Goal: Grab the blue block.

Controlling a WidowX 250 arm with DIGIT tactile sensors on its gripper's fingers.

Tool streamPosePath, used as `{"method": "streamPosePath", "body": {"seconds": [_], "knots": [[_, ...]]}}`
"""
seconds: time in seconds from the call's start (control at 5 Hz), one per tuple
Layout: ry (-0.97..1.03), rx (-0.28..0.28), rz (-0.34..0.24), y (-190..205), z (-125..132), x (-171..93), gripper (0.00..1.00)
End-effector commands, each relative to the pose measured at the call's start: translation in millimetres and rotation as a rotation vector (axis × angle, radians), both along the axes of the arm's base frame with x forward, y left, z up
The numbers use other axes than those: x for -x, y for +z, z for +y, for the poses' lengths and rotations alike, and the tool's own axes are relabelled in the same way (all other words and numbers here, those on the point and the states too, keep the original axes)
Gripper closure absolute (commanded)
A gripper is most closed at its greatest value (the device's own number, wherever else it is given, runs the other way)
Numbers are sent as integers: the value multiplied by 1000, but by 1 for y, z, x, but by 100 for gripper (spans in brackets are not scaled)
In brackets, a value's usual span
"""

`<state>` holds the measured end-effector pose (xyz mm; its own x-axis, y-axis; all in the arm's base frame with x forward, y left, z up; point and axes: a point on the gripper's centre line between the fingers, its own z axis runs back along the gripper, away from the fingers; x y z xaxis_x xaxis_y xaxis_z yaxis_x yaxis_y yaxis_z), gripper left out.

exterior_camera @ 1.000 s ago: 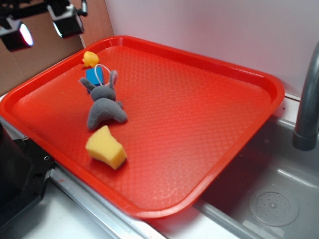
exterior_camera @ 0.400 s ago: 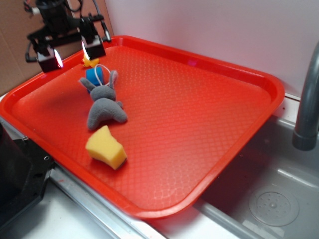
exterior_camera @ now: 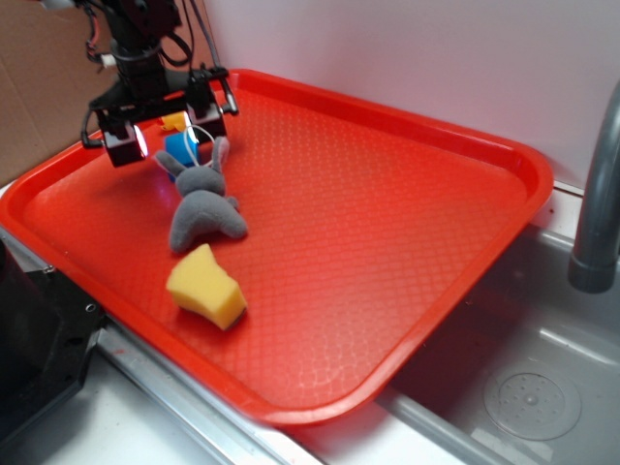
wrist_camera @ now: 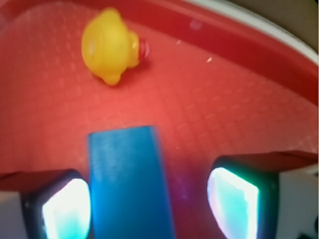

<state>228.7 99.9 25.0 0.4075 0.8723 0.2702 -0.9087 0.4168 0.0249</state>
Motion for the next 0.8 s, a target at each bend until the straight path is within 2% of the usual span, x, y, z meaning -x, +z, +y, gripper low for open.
{"method": "streamPosePath", "body": {"seconds": [0.0, 0.2, 0.4, 0.6], "knots": [[11, -36, -45, 3, 9, -10, 100], [12, -29, -55, 5, 8, -9, 100], [-18, -23, -42, 9, 6, -11, 100], [-146, -13, -8, 25, 1, -17, 100]]}}
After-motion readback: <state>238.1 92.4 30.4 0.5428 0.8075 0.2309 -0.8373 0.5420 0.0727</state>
